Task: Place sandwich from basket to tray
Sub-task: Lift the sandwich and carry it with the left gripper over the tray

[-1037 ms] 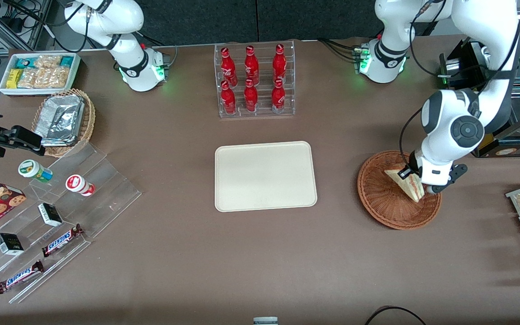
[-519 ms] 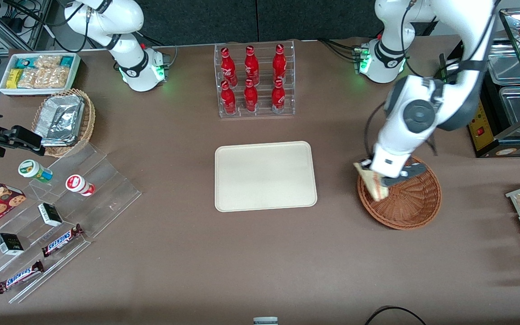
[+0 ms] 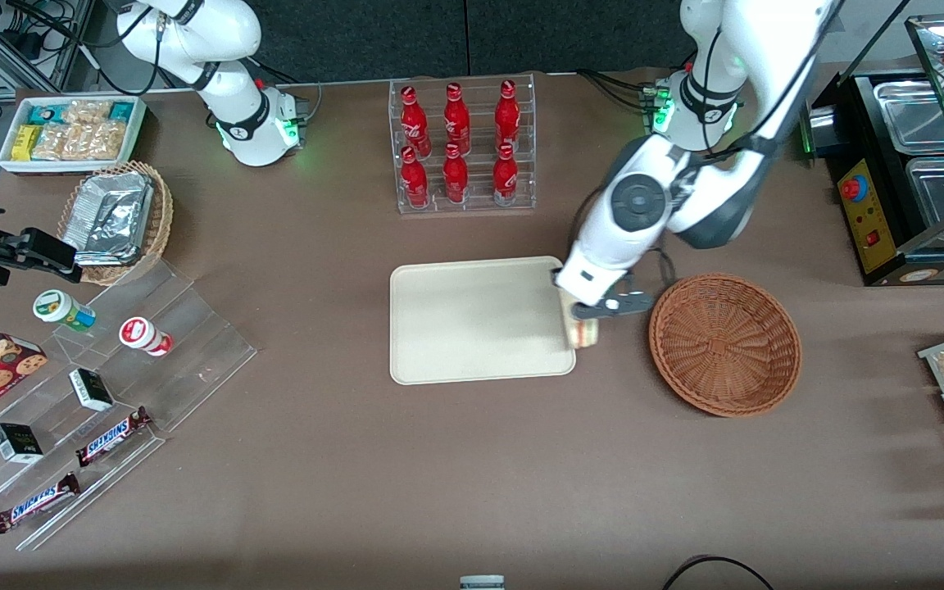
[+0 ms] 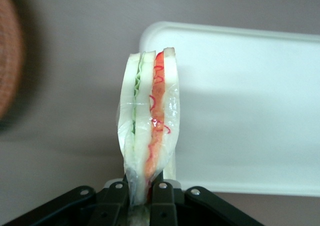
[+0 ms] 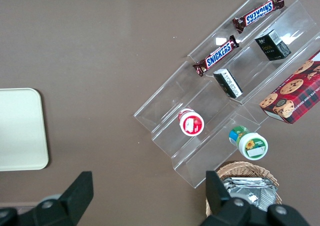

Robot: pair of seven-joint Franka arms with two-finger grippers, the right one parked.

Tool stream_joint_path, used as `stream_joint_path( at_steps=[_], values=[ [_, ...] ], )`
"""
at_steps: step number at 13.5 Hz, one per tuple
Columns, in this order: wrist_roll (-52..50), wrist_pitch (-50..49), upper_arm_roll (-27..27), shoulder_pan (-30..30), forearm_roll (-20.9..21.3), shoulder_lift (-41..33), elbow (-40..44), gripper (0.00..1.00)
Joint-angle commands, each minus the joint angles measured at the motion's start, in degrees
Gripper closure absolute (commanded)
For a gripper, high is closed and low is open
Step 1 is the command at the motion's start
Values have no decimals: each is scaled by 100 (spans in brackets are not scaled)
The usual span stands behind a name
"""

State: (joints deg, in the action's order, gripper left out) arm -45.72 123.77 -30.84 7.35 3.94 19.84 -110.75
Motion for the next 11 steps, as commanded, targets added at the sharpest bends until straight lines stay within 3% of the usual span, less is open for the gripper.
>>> stream_joint_path(
  at_steps=[1,4,11],
  values=[
    [-567,-90,-1,520,456,774,694,100],
    [-1323,-81,-1,1065,1187,1389,1186,100],
    [-1791,-81,8,1401,1680,2094,1847,100]
  ],
)
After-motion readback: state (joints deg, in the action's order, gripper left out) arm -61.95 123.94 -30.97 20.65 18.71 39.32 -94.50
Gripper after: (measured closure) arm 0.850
